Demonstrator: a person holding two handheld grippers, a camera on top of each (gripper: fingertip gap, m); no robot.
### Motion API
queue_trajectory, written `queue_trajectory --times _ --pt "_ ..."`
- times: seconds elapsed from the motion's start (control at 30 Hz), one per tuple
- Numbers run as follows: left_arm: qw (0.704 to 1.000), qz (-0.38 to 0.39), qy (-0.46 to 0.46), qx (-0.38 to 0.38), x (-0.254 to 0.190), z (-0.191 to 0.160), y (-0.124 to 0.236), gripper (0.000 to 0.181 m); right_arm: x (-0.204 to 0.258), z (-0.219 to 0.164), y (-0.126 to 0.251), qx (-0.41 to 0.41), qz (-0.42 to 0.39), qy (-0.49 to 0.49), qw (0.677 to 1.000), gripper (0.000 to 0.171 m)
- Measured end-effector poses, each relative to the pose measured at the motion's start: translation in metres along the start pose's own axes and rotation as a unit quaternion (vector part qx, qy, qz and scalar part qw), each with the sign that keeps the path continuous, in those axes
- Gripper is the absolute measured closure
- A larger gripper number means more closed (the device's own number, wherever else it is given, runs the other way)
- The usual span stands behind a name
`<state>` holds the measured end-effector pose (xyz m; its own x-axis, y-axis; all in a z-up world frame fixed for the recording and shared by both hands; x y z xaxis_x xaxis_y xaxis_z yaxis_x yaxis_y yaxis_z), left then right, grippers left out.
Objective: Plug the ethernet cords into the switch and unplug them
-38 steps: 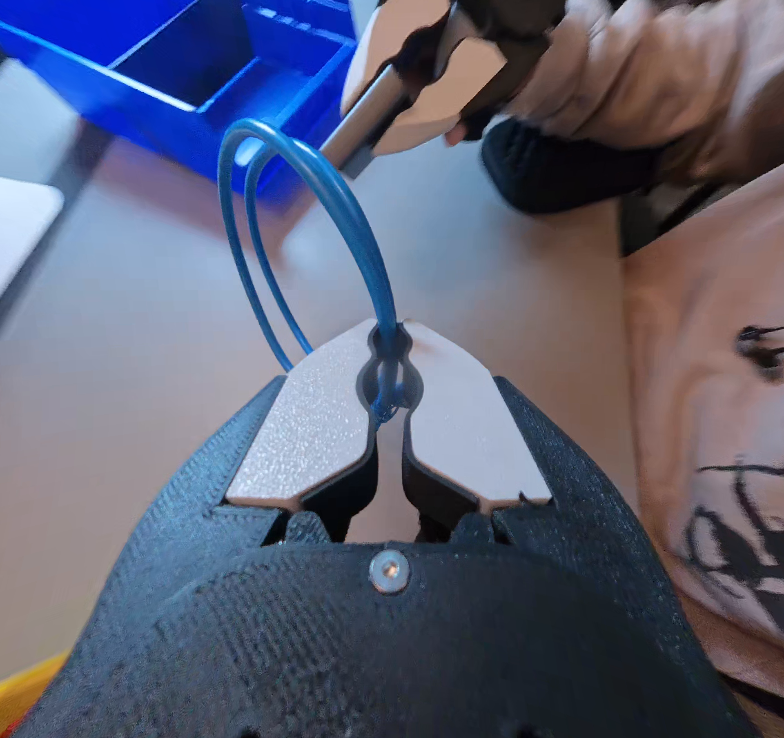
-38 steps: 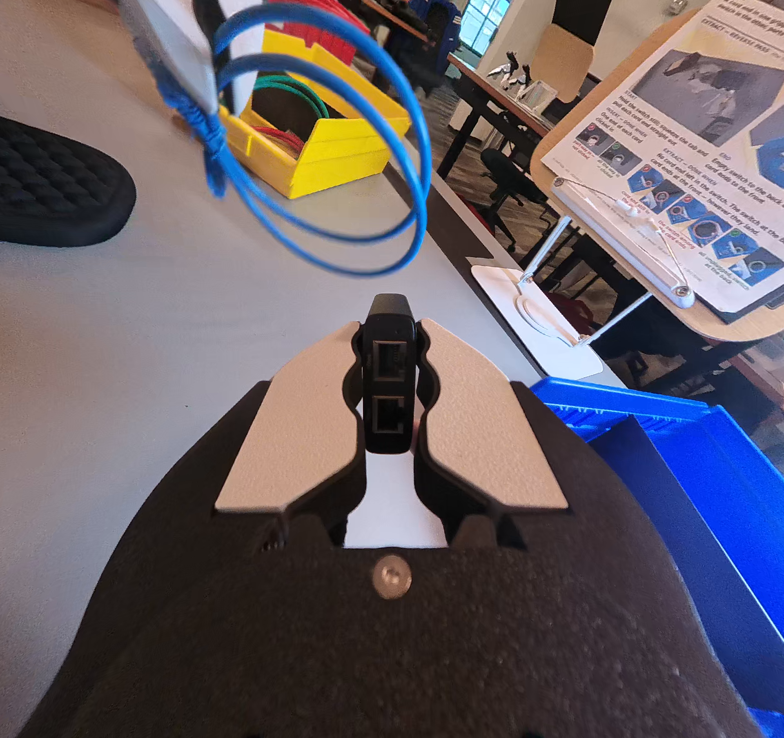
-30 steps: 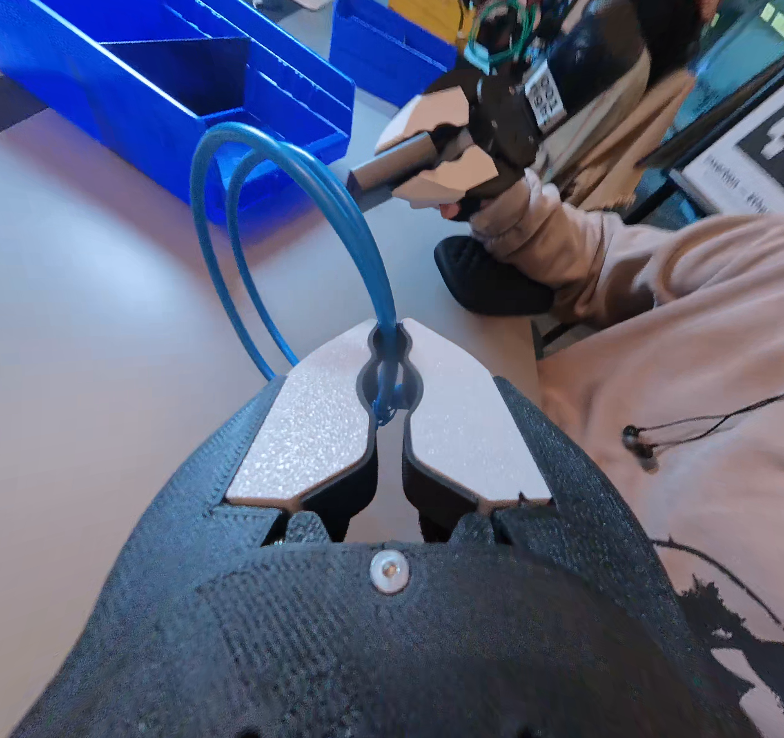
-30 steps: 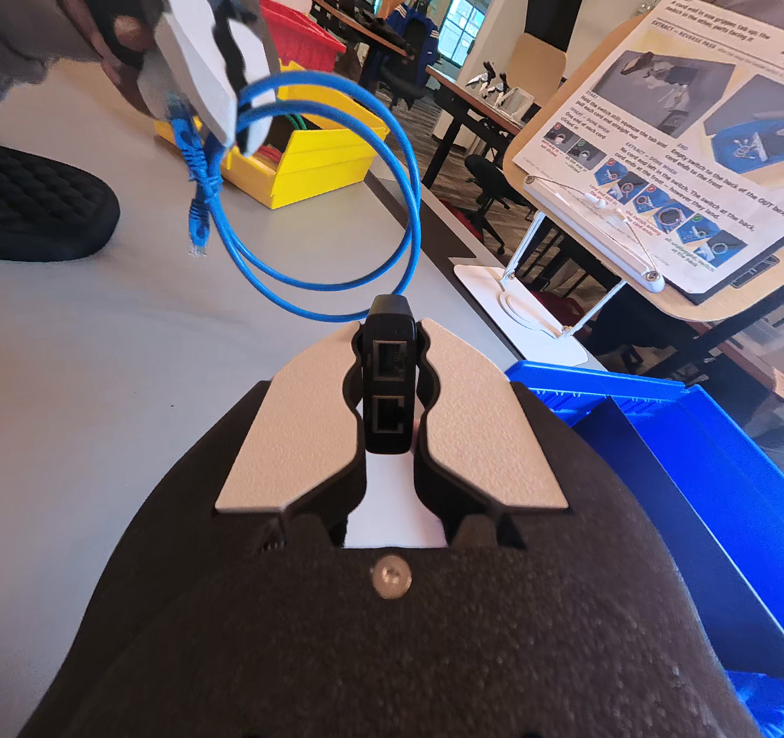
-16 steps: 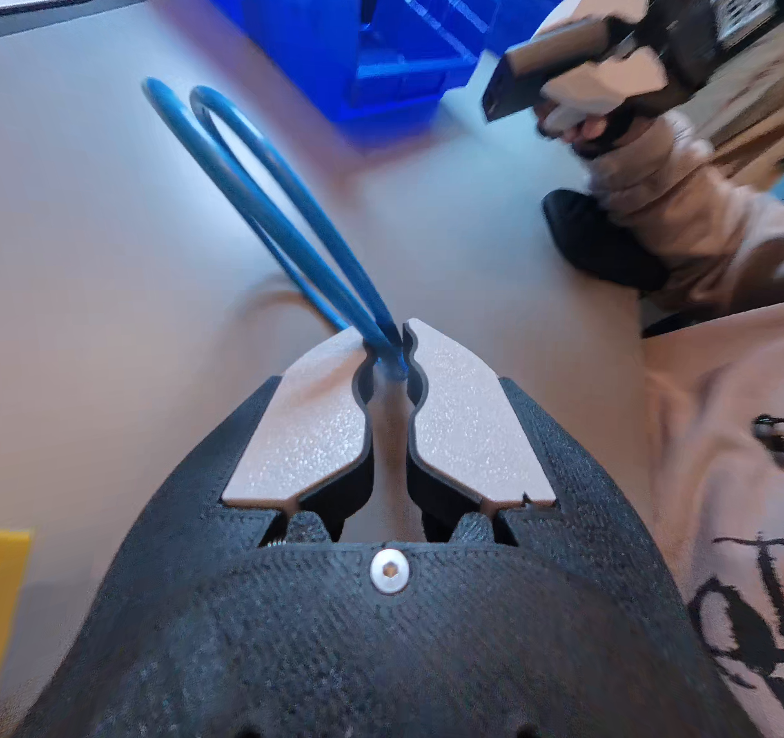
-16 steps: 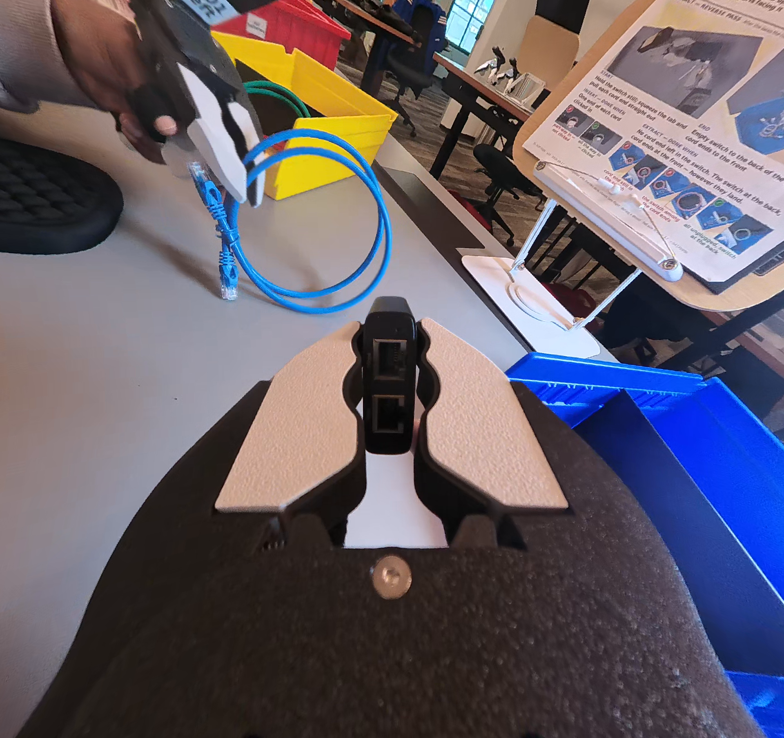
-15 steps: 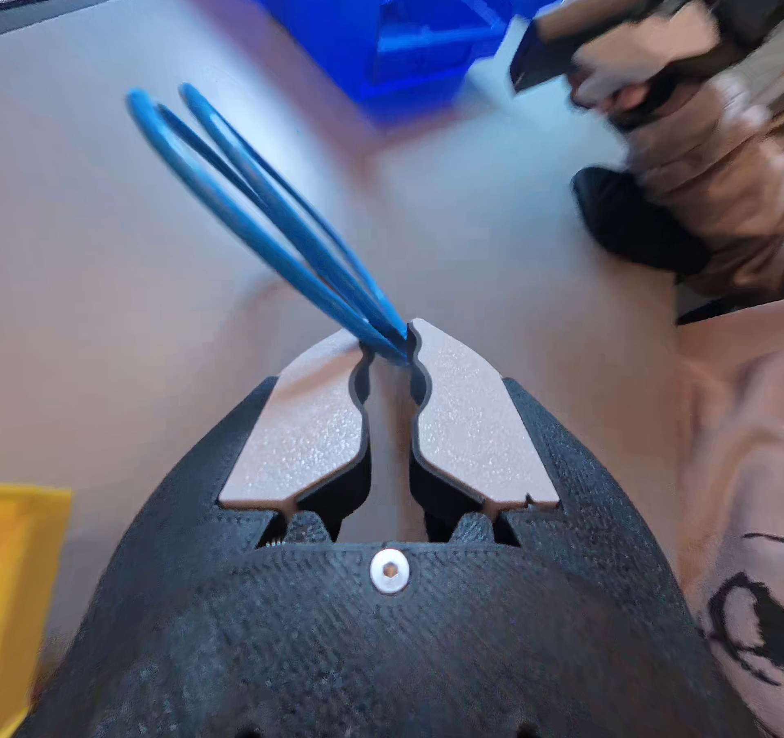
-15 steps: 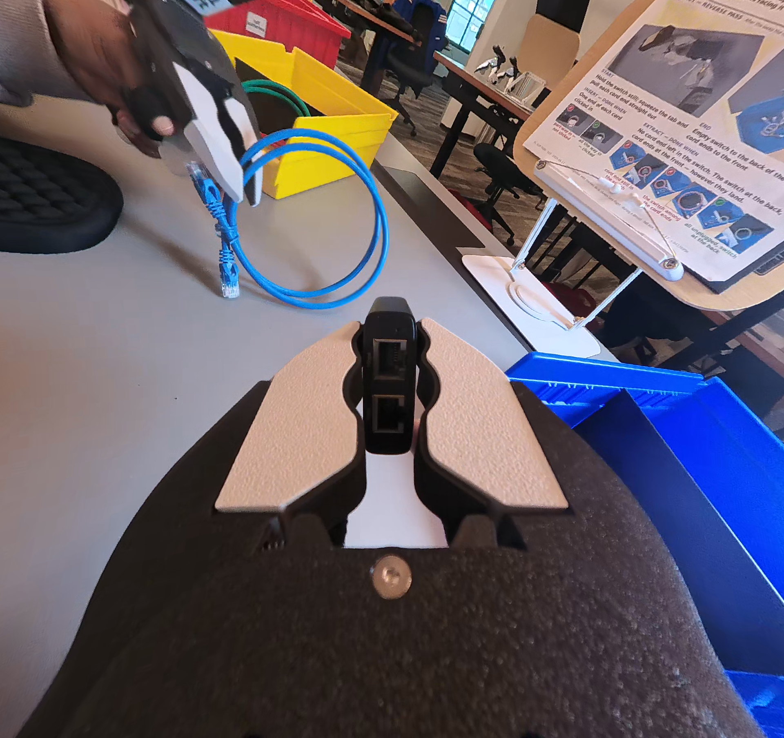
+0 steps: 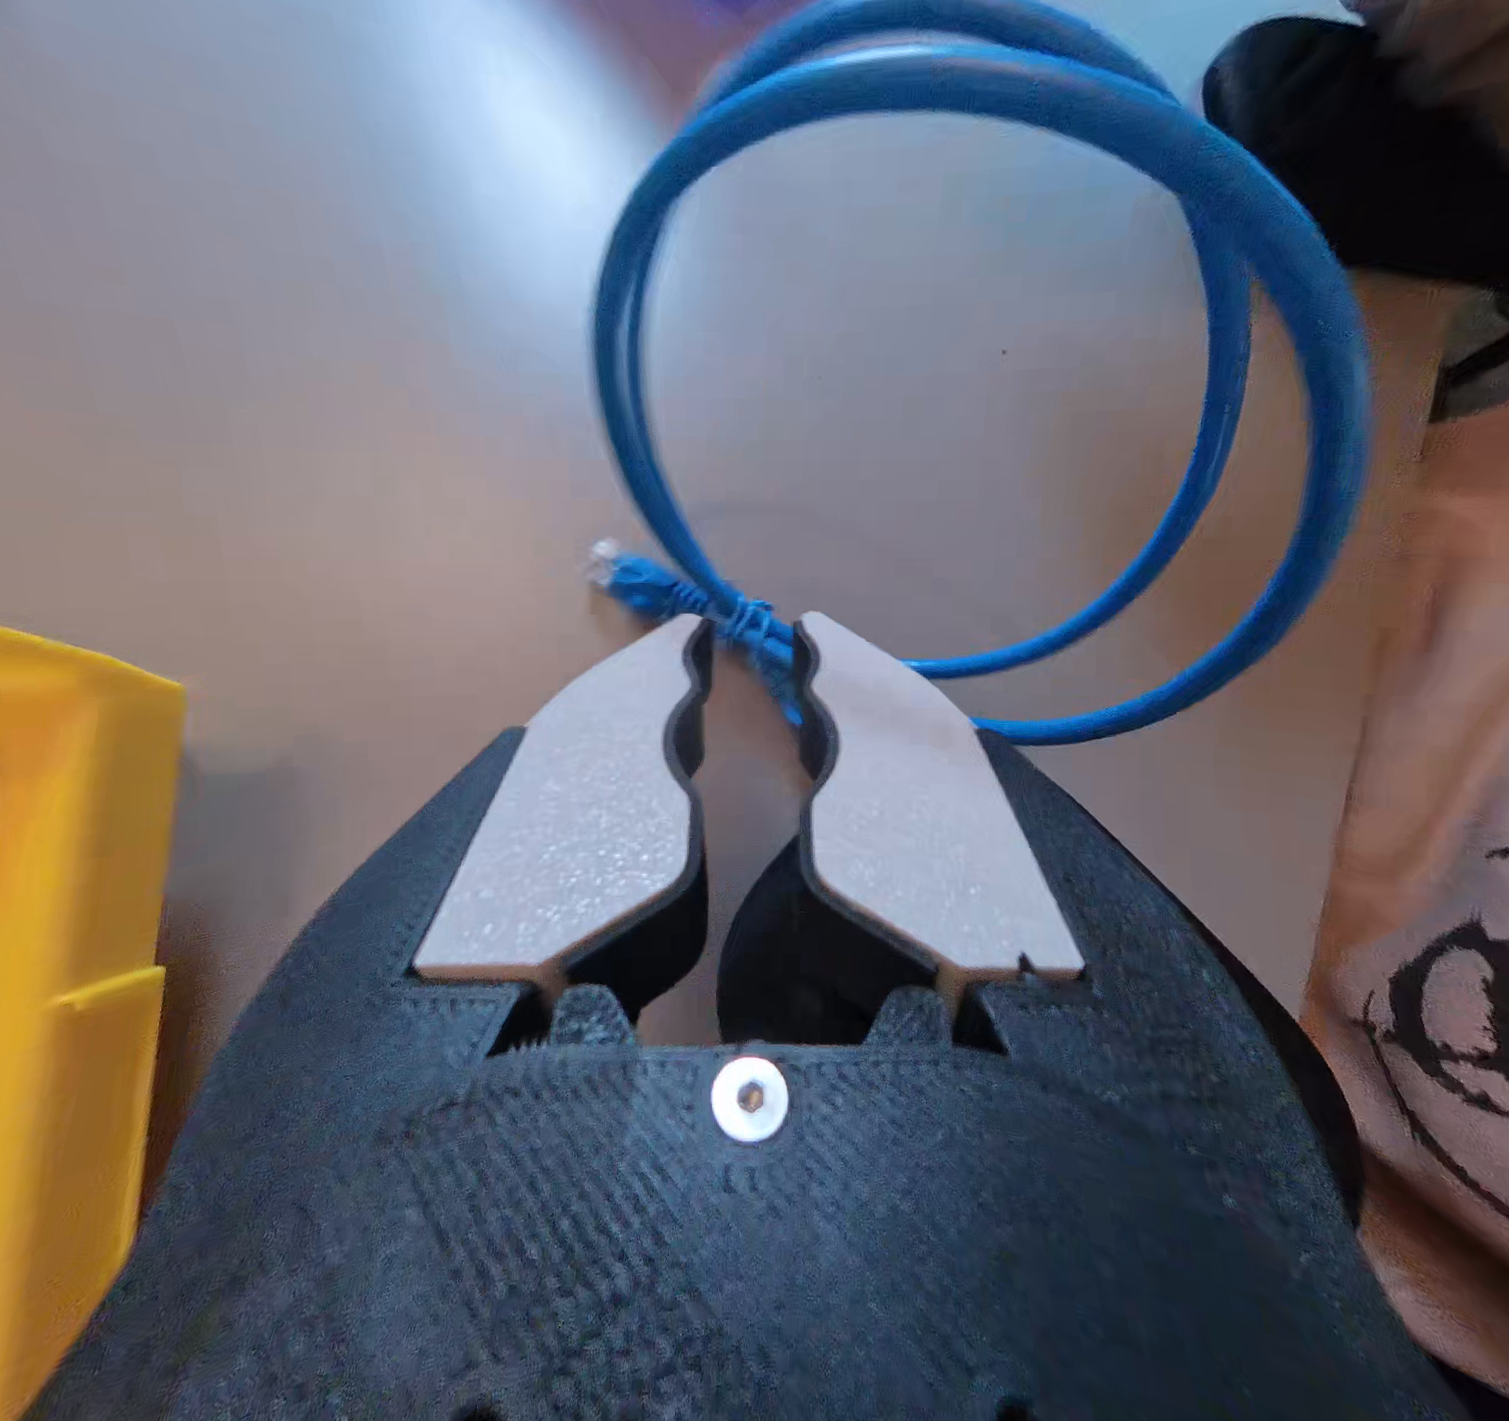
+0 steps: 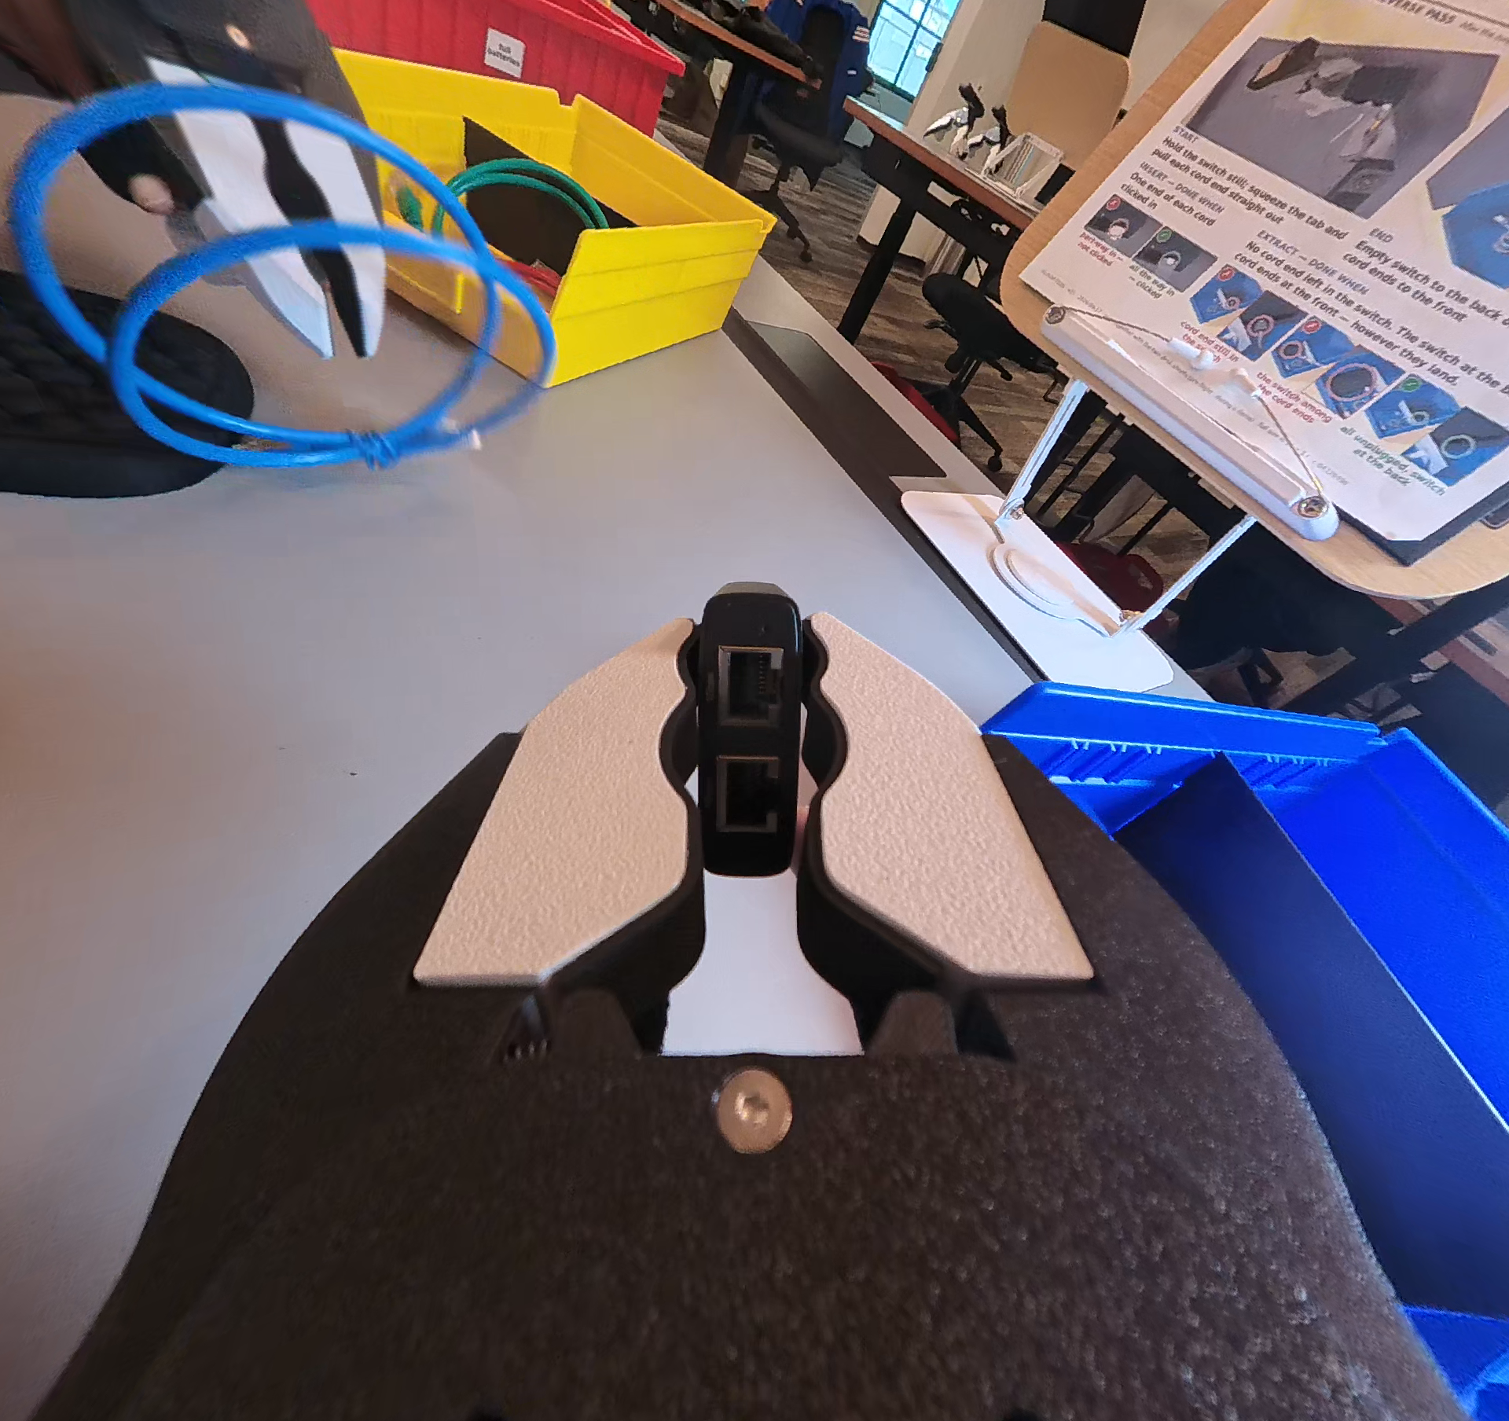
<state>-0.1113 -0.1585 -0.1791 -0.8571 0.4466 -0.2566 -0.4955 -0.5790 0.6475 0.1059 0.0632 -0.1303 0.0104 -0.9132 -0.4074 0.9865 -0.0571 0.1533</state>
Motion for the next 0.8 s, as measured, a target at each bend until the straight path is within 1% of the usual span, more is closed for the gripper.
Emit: queue_trajectory --times 0.03,0.1,0.13,0.17,0.23,0.3,0.4,0.5,0.6,0.63,0.73,0.8 --pt "1.000 0.004 0.011 -0.001 0.006 0.000 -0.003 0.154 0.000 0.000 0.000 0.000 0.000 0.000 1.000 0.150" --pt "0.999 0.046 -0.001 0.016 0.019 0.000 -0.003 0.148 0.000 0.000 0.000 0.001 0.000 -0.002 1.000 0.150" --pt "0.998 0.056 -0.026 0.016 0.020 0.004 -0.001 0.145 0.000 -0.001 0.000 0.002 0.000 -0.002 1.000 0.150" --pt "0.997 0.052 -0.063 0.012 0.016 0.010 0.000 0.142 -0.001 -0.001 0.000 0.003 -0.001 -0.001 1.000 0.150" --pt "0.987 0.039 -0.156 0.031 0.002 0.016 -0.001 0.148 -0.002 -0.003 -0.001 0.006 -0.001 -0.003 1.000 0.150" --pt "0.963 0.065 -0.246 0.093 -0.002 0.016 -0.006 0.147 -0.003 -0.004 -0.001 0.008 0.000 -0.008 1.000 0.150" --pt "0.903 0.076 -0.364 0.215 -0.001 0.009 -0.017 0.145 -0.003 -0.006 -0.002 0.009 0.003 -0.014 1.000 0.150" --pt "0.838 0.079 -0.447 0.301 0.008 0.012 -0.027 0.140 -0.002 -0.005 -0.002 0.009 0.004 -0.012 1.000 0.150" --pt "0.796 0.023 -0.503 0.336 0.011 0.021 -0.039 0.135 -0.001 -0.006 -0.004 0.011 0.008 -0.013 1.000 0.150" --pt "0.773 0.013 -0.527 0.353 0.011 0.024 -0.044 0.133 0.000 -0.006 -0.004 0.013 0.008 -0.013 1.000 0.150" --pt "0.687 -0.023 -0.604 0.403 0.007 0.028 -0.056 0.129 0.000 -0.008 -0.005 0.017 0.009 -0.012 1.000 0.150" --pt "0.642 -0.057 -0.630 0.434 0.004 0.024 -0.064 0.129 0.000 -0.010 -0.005 0.020 0.009 -0.012 1.000 0.150"
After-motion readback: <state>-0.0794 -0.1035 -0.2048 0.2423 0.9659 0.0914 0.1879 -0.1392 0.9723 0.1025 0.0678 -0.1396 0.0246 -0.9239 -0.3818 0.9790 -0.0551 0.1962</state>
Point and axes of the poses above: each gripper's, where its closed fingertips meet, y back along the fingers, z out of its top, x = y × z across the jaws, the point moved 6 cm from there along y, back along the fingers, and after that the axes turned 9 degrees about -z, right-handed, at the moved point
